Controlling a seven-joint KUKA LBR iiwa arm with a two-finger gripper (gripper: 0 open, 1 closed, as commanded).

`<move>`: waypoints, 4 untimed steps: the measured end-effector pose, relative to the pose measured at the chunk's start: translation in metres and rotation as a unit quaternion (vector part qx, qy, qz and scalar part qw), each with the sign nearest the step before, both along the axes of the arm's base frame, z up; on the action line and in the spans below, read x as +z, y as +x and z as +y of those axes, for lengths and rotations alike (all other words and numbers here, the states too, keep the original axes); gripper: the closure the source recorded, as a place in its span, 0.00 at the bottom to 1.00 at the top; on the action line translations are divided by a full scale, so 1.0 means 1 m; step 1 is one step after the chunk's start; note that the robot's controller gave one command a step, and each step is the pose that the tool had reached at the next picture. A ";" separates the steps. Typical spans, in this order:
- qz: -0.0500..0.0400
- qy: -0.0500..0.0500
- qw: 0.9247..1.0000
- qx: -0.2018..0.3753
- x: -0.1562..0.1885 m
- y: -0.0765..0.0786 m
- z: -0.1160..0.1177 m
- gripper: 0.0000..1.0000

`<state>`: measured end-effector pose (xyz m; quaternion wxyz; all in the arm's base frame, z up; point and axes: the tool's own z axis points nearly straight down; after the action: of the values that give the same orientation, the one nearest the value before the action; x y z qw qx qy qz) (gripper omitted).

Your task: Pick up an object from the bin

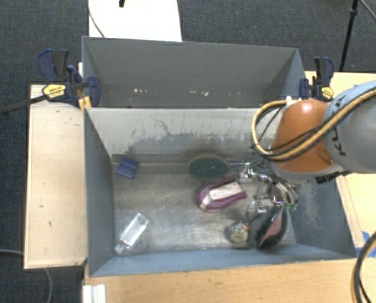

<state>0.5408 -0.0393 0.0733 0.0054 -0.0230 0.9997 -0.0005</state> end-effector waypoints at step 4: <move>-0.002 0.000 0.988 0.154 0.001 -0.043 0.131 1.00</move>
Offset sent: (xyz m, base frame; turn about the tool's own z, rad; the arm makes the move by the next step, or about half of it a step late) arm 0.0163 0.0714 0.0043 -0.0874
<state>0.4977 0.0916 0.0742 0.0078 -0.1766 0.9843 0.0003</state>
